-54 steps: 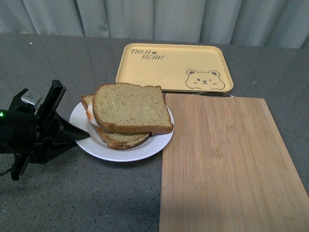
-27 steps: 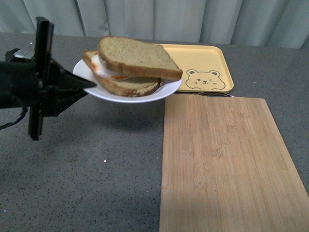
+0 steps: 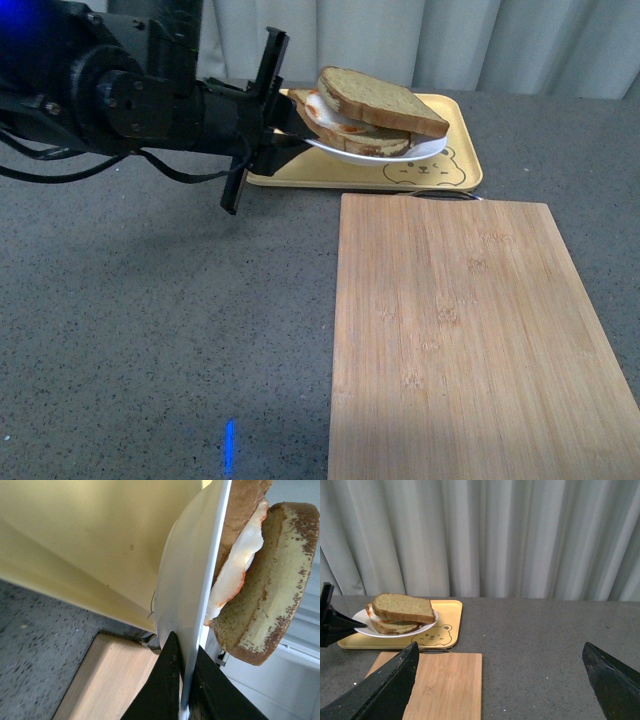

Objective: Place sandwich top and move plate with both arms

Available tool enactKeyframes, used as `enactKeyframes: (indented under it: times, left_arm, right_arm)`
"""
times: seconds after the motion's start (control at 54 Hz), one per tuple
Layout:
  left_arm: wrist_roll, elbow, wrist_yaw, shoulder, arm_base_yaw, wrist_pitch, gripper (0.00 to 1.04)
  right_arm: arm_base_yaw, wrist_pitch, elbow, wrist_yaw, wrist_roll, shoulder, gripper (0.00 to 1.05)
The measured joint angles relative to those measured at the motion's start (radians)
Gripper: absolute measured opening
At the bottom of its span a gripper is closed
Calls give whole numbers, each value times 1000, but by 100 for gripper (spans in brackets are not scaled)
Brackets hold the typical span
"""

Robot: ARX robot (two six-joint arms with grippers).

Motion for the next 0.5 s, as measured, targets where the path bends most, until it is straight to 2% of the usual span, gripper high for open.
enactKeyframes:
  times: [0.148, 0.426, 0.5]
  left_arm:
    - [-11, 104, -8, 76, -16, -27, 4]
    - [-14, 180, -16, 118, -19, -66, 4]
    - [-6, 181, -11, 118, -18, -64, 14]
  right_arm:
    - [0, 0, 0, 0, 0, 0, 95]
    - [0, 0, 0, 0, 0, 0, 95]
    - [0, 0, 0, 0, 0, 0, 95]
